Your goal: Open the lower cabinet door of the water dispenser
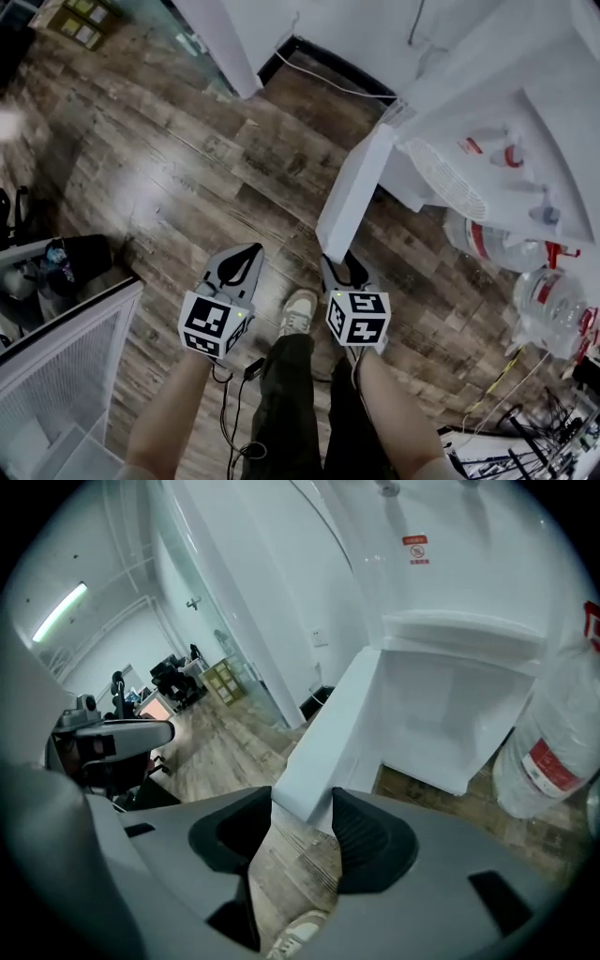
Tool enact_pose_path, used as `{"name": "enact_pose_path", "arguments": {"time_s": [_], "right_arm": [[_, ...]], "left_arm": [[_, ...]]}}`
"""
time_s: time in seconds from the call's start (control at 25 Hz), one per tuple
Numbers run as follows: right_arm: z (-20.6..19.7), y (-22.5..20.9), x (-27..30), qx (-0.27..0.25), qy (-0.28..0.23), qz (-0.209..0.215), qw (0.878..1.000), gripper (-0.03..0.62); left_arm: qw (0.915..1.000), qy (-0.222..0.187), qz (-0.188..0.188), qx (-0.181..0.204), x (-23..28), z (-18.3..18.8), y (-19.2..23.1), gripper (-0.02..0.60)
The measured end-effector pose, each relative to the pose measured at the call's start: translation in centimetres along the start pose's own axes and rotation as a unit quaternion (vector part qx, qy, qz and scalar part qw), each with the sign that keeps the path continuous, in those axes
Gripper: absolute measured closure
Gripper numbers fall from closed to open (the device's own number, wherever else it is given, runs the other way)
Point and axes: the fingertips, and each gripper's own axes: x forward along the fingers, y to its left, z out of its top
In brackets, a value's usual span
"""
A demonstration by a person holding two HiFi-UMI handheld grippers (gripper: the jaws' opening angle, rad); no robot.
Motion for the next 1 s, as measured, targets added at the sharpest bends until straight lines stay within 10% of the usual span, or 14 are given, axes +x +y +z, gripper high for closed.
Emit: {"name": "enact_pose_path", "arguments": {"time_s": [1.0], "right_arm": [[5.1,2.4,-2.5,-0.025,-0.004,0.041,0.999,0.431]], "left_arm": [[0.9995,0.005,0.030,0.005,-2.6,3.7,1.4,0.575]]}}
